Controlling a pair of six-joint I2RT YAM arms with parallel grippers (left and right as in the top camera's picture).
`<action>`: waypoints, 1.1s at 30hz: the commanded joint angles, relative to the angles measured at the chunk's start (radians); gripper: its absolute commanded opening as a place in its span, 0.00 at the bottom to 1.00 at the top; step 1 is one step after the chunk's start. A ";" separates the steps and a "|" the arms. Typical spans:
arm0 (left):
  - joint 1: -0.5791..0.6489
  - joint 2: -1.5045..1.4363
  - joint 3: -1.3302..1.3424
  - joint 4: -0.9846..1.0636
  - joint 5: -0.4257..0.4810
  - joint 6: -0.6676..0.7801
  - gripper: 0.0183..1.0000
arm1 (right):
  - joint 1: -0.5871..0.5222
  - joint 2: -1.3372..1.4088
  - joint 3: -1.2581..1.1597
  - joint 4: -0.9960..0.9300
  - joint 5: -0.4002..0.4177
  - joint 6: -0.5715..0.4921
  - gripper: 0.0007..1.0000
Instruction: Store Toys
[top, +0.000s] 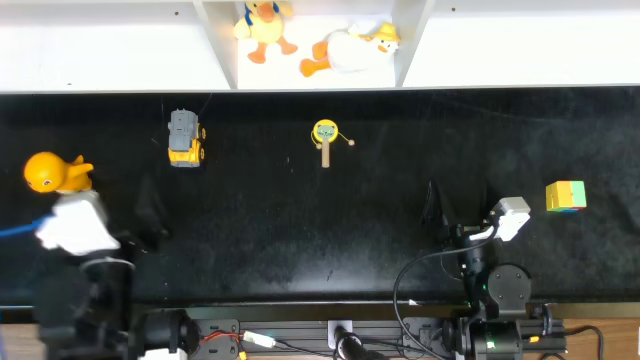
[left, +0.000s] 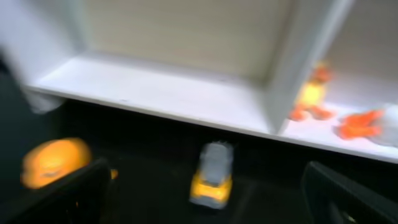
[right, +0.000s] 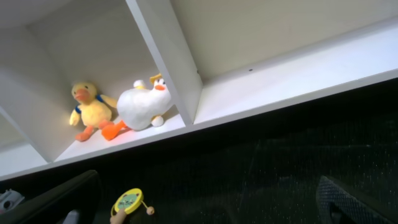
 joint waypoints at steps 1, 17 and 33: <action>-0.002 0.224 0.261 -0.115 -0.330 0.101 1.00 | 0.006 -0.008 -0.013 0.005 0.011 0.006 1.00; 0.555 0.745 0.714 -0.329 -0.044 0.189 1.00 | 0.006 -0.008 -0.013 0.005 0.011 0.006 1.00; 0.761 0.798 0.193 -0.054 0.317 0.470 1.00 | 0.006 -0.008 -0.013 0.005 0.011 0.006 1.00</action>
